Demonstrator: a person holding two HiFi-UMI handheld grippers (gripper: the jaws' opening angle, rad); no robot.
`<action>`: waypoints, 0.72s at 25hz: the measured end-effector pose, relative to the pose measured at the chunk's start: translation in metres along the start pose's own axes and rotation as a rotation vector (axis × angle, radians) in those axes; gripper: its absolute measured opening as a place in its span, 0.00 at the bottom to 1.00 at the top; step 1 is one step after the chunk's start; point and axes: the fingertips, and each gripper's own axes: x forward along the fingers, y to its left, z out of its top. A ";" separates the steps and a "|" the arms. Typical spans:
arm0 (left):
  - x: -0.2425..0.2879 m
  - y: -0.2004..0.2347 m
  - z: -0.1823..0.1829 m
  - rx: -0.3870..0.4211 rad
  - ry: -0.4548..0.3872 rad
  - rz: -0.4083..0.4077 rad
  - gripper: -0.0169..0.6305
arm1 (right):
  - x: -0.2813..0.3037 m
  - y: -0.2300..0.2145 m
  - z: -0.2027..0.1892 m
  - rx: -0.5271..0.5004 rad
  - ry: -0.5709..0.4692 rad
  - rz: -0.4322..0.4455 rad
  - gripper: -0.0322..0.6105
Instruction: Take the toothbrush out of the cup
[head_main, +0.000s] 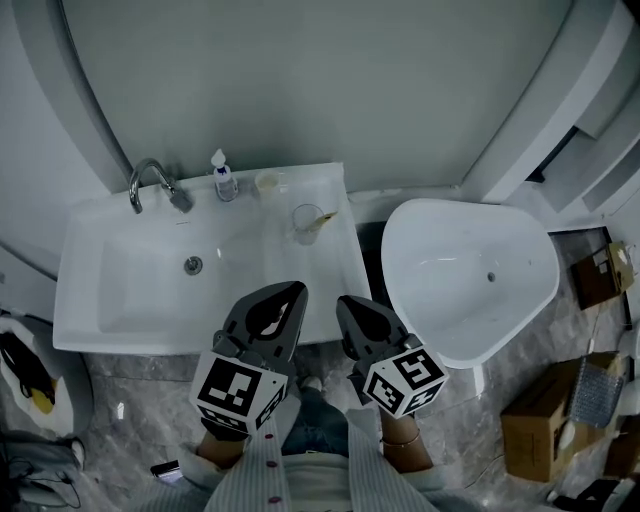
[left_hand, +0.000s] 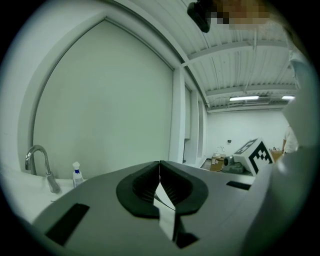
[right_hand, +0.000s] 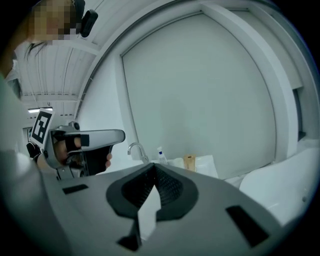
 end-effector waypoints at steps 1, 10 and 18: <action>0.004 0.001 -0.001 -0.001 0.003 0.004 0.05 | 0.002 -0.003 -0.001 0.003 0.006 0.005 0.07; 0.029 0.022 -0.007 -0.006 0.026 0.046 0.05 | 0.028 -0.026 0.009 0.014 0.013 0.039 0.07; 0.049 0.055 0.004 0.011 0.010 0.062 0.05 | 0.065 -0.036 0.033 -0.014 -0.008 0.056 0.07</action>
